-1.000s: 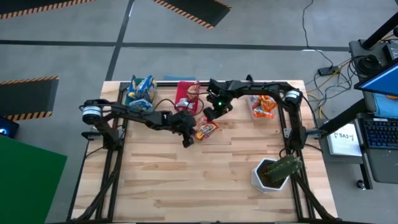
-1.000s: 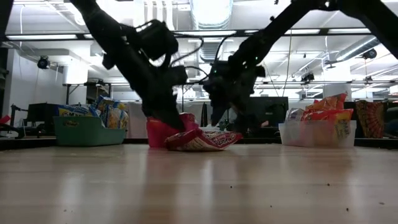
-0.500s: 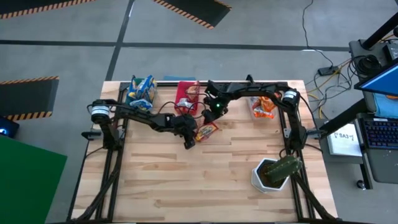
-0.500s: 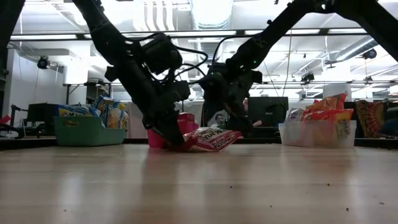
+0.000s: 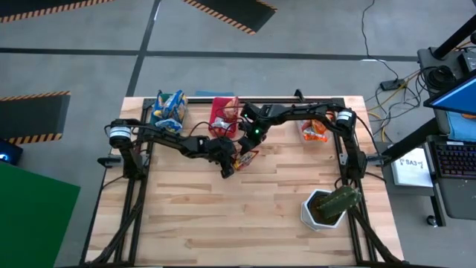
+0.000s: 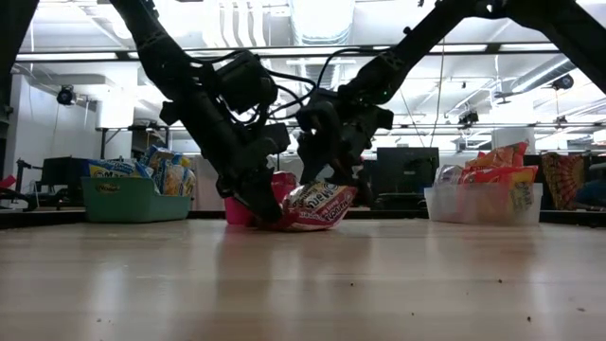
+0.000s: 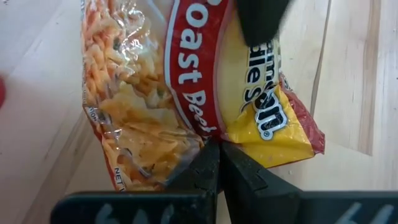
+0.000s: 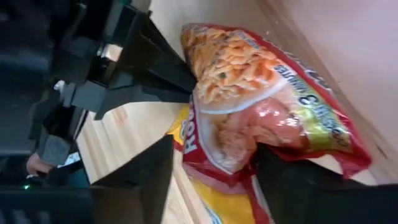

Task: Sort Maruchan noodles
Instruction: Put the red noodle pack into the red bin

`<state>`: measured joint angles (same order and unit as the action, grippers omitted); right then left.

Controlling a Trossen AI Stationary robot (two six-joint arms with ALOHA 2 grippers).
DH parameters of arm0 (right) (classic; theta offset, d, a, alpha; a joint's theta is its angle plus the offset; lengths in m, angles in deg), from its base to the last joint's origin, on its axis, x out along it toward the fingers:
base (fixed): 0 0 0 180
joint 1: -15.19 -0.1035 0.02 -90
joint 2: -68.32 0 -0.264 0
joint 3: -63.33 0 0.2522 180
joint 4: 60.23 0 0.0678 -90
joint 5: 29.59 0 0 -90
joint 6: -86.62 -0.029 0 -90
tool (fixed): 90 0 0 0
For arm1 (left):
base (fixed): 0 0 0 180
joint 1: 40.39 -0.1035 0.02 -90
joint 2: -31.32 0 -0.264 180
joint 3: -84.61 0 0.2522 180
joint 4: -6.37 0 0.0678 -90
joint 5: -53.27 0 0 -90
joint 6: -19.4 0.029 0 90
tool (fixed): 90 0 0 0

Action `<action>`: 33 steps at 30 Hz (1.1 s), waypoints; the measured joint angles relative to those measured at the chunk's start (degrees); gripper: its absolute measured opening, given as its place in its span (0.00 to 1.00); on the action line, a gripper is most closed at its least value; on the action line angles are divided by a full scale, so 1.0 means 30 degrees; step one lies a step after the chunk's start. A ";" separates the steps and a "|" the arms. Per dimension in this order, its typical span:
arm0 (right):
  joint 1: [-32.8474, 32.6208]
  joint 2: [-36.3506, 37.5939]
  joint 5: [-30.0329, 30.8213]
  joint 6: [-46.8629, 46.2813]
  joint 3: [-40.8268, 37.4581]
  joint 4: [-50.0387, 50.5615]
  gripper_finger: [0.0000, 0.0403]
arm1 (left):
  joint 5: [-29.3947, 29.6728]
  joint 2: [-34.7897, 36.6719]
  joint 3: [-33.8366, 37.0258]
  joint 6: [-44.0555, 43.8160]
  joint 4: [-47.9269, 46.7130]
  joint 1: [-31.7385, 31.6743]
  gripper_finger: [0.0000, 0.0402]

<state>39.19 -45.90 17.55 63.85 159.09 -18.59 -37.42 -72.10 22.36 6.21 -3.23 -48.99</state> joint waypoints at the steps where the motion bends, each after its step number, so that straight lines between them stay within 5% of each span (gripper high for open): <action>1: 0.0004 0.0000 0.0091 -0.0051 0.0000 0.0005 0.49 | 0.0006 0.0000 0.0000 0.0000 0.0009 0.0000 0.00; 11: 0.0001 0.0034 0.0279 -0.0057 0.0000 0.0023 0.05 | 0.0060 -0.0015 -0.0105 -0.0349 0.0134 0.0000 0.00; 19: 0.0095 0.1434 0.0207 0.0300 -0.0015 0.0676 0.02 | -0.0054 0.1695 -0.0168 -0.0581 -0.0947 -0.0007 0.00; 33: 0.0285 0.5497 0.0988 0.3346 0.0570 0.1315 0.02 | 0.0395 0.9231 -0.0182 0.1056 -0.4885 -0.0066 0.00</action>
<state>40.05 -29.41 20.51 73.89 160.80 -14.64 -36.24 -44.40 21.82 9.38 -17.89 -49.18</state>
